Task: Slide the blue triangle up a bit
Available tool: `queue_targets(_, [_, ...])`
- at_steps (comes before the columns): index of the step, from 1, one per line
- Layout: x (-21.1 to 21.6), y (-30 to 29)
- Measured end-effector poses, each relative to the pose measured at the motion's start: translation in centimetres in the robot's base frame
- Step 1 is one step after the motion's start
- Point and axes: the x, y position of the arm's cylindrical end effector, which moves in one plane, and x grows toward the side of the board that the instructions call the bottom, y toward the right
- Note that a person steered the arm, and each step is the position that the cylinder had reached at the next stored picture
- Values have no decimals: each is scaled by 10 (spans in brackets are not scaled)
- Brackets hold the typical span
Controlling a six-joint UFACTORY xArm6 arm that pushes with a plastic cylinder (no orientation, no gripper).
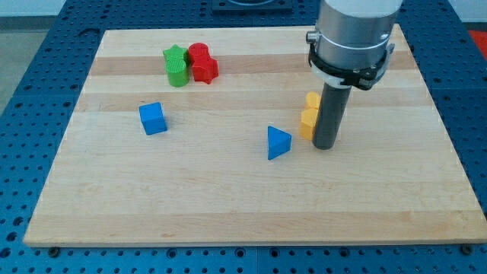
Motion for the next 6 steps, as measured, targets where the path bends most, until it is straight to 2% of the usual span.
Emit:
queue_targets(1, [43,-1])
queue_targets(2, [75,-38])
queue_targets(3, [72,-75])
queue_targets(6, [28,-85])
